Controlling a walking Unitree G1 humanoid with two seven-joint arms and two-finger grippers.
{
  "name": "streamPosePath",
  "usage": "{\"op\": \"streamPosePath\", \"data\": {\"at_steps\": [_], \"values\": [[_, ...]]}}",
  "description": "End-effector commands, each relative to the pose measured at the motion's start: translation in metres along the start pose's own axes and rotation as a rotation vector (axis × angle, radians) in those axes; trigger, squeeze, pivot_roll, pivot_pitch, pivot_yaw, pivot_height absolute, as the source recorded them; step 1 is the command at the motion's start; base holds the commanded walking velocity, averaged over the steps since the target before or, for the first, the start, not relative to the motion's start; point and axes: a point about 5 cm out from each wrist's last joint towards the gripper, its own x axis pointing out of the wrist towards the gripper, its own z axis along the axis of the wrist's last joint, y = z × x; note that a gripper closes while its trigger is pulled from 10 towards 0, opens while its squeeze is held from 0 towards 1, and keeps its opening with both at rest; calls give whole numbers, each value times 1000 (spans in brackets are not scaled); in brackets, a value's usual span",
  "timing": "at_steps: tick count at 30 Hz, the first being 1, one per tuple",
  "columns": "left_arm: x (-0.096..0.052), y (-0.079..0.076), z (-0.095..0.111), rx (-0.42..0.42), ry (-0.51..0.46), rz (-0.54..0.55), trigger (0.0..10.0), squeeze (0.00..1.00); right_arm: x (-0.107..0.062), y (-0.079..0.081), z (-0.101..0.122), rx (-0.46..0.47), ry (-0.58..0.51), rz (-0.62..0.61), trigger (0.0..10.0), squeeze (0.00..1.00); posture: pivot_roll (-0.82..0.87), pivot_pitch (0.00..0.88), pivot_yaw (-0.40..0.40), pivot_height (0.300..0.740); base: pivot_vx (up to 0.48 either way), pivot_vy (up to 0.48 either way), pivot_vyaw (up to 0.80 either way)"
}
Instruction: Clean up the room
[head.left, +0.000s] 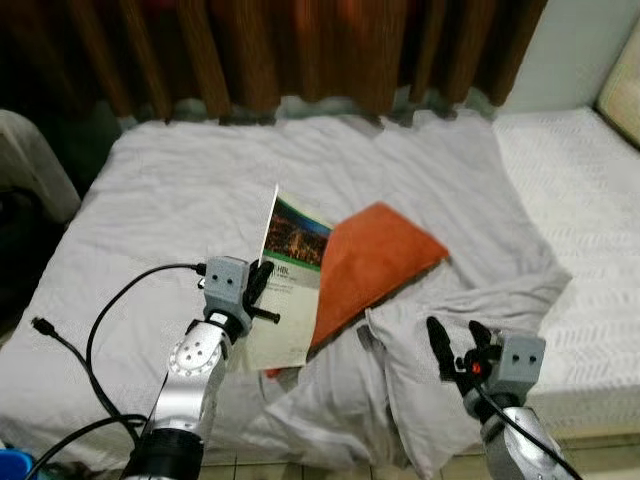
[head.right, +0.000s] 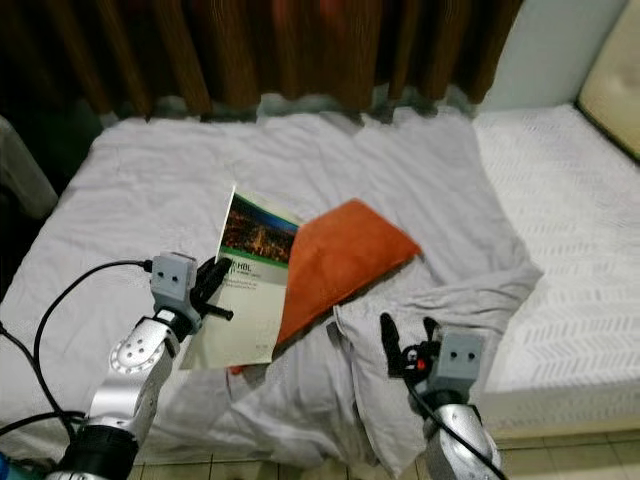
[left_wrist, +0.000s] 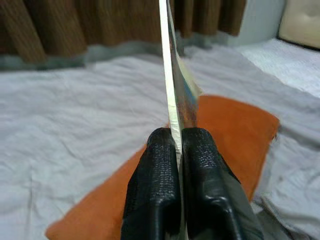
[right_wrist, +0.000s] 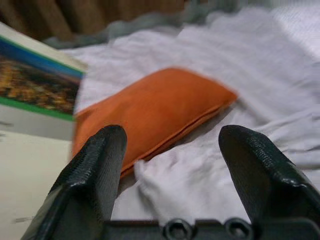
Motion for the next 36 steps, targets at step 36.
{"op": "streamPosePath", "data": {"at_steps": [36], "values": [[-69,0,-50,85,91,170,10000,0,-26,-32,-49,-52,180,61,10000,0,-10,0,-79,740,105,-343,0]]}}
